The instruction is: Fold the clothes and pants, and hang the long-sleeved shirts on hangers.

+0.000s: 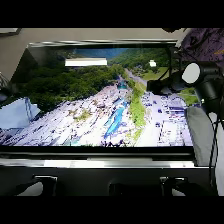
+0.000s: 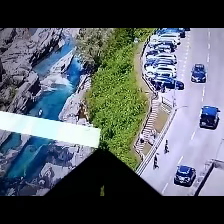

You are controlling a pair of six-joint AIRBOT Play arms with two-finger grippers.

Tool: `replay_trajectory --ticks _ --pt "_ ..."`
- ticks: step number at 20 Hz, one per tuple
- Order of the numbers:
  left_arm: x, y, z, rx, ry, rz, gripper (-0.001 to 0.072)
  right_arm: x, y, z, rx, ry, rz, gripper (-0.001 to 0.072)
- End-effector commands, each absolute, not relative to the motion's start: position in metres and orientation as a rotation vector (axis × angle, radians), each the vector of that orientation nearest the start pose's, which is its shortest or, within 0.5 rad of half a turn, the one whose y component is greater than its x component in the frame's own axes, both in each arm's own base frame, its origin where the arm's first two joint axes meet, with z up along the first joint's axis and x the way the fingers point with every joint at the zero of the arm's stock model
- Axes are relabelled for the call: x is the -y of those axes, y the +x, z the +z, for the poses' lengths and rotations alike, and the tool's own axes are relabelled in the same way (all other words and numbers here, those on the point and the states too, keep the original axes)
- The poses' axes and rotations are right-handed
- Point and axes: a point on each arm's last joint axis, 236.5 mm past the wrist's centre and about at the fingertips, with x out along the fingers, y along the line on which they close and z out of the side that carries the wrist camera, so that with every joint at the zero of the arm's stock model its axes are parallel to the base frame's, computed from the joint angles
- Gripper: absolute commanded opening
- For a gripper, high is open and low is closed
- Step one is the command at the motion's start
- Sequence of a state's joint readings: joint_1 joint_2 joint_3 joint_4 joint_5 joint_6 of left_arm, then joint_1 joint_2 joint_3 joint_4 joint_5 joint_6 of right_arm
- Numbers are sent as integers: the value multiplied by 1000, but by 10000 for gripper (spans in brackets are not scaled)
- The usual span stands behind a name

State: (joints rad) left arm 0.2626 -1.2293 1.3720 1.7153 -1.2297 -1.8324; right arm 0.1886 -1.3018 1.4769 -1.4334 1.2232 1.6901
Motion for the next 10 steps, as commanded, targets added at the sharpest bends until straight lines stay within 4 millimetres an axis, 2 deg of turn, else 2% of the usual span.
replay_trajectory --ticks 1,3,5,10 --pt "-228 370 61 -1000 -362 657 720 -112 421 116 -1069 118 202 38" --pt "-250 361 22 -1052 -418 700 720 -112 421 116 -1071 118 202 38" --pt "-261 356 -13 -1114 -448 719 720 -112 420 116 -1075 117 202 38" --pt "-257 354 -89 -1268 -483 704 720 -113 420 116 -1077 120 204 39"
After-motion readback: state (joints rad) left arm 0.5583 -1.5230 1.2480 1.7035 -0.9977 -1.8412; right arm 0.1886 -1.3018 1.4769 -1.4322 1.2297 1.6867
